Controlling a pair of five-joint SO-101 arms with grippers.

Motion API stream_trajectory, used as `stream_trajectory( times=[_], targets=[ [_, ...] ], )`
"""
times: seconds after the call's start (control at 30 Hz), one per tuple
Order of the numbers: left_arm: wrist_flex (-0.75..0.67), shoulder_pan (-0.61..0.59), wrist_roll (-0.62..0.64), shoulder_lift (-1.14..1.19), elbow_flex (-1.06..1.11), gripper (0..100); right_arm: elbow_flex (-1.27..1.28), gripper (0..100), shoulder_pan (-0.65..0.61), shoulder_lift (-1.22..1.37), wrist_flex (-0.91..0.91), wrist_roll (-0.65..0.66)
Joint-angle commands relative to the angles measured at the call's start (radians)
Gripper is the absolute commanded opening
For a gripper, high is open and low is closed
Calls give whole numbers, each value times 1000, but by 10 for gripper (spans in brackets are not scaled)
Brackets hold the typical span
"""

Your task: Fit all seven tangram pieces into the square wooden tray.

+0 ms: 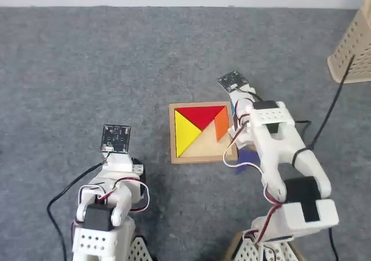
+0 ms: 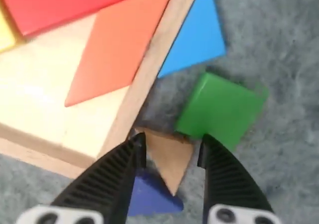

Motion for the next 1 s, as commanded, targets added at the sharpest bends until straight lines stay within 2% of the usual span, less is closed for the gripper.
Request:
stream_trajectory(
  times=[0.0, 0.17, 0.47, 0.7, 0.97],
  targets=[
    [5, -2, -5, -15, -8, 13, -41, 178, 7, 47, 18, 18],
    [5, -2, -5, -15, -8, 13, -41, 177, 7, 50, 19, 20],
    [5, -2, -5, -15, -8, 13, -135, 180, 21, 33, 162, 14],
    [5, -2, -5, -15, -8, 13, -80, 180, 16, -39, 130, 20],
    [5, -2, -5, -15, -8, 13, -104, 177, 19, 64, 91, 21]
  ],
)
